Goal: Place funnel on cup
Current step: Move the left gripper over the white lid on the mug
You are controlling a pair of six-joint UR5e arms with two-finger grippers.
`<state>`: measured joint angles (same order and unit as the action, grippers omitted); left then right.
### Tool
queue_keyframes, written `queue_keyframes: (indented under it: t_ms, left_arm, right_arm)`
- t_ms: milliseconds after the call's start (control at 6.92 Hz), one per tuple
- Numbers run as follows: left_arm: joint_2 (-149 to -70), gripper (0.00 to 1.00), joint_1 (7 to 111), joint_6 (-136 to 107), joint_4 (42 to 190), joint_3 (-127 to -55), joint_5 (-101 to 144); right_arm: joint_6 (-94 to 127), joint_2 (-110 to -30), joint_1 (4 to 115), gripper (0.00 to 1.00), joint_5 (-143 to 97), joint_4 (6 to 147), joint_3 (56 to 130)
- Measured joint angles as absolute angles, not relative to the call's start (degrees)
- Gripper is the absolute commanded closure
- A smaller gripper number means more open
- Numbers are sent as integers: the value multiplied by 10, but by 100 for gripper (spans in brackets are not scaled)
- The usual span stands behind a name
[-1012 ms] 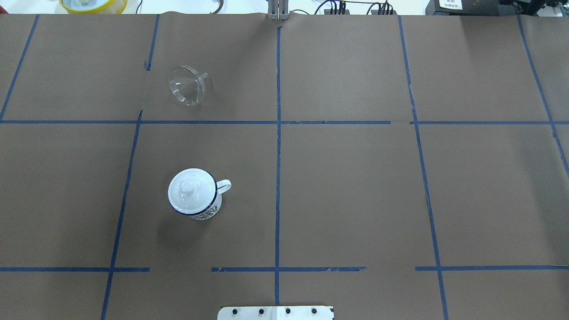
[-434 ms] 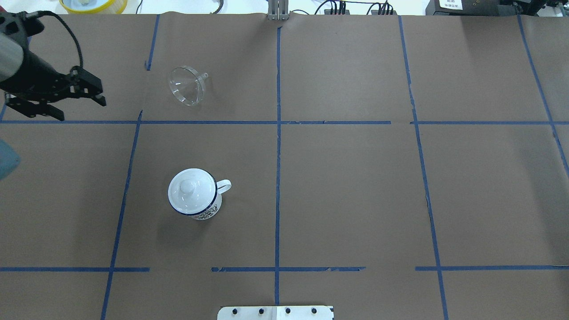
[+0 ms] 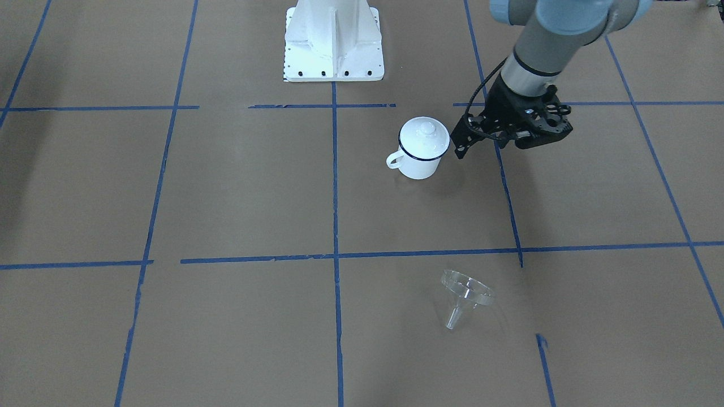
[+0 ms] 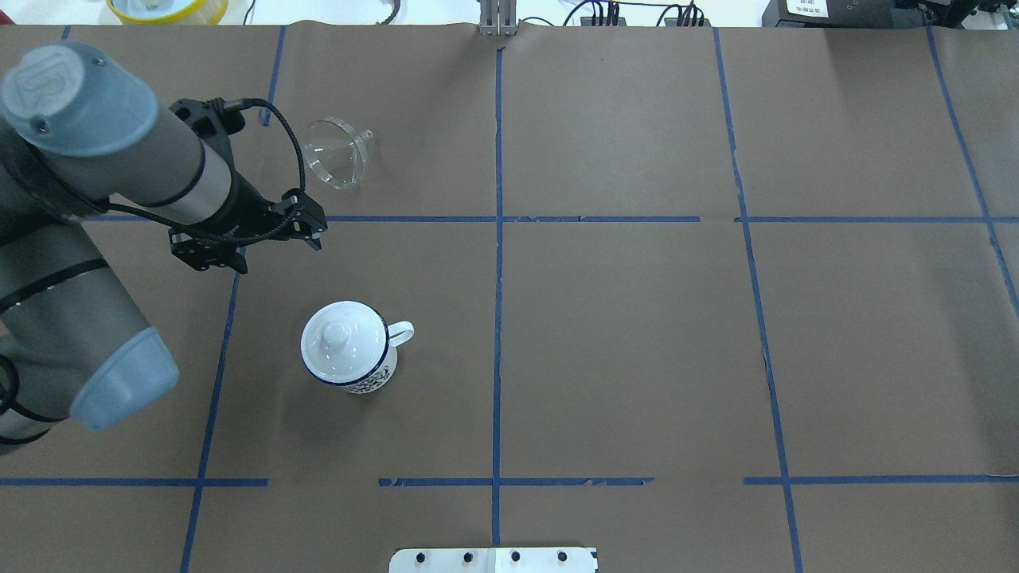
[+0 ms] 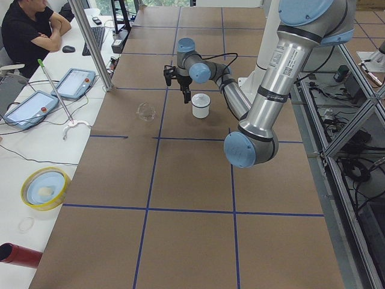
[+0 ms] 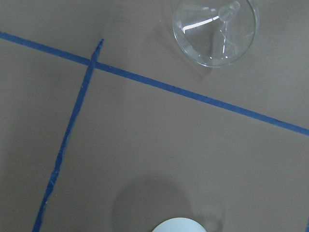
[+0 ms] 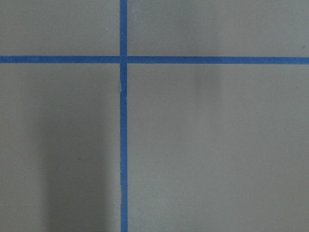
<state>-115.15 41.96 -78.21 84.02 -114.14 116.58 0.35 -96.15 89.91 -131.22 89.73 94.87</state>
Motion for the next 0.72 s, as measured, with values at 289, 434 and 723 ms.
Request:
queue_keyframes:
  t_ms: [289, 434, 723]
  left_arm:
    - [-1182, 14, 377, -813, 784, -1147, 1151]
    - [-1186, 14, 364, -822, 774, -1147, 1150]
    - [-1187, 14, 352, -831, 771, -1142, 1149]
  right_arm:
    - [4, -962, 899, 0, -1312, 897, 949]
    - [4, -962, 899, 0, -1312, 897, 949]
    - [4, -962, 899, 0, -1312, 897, 948]
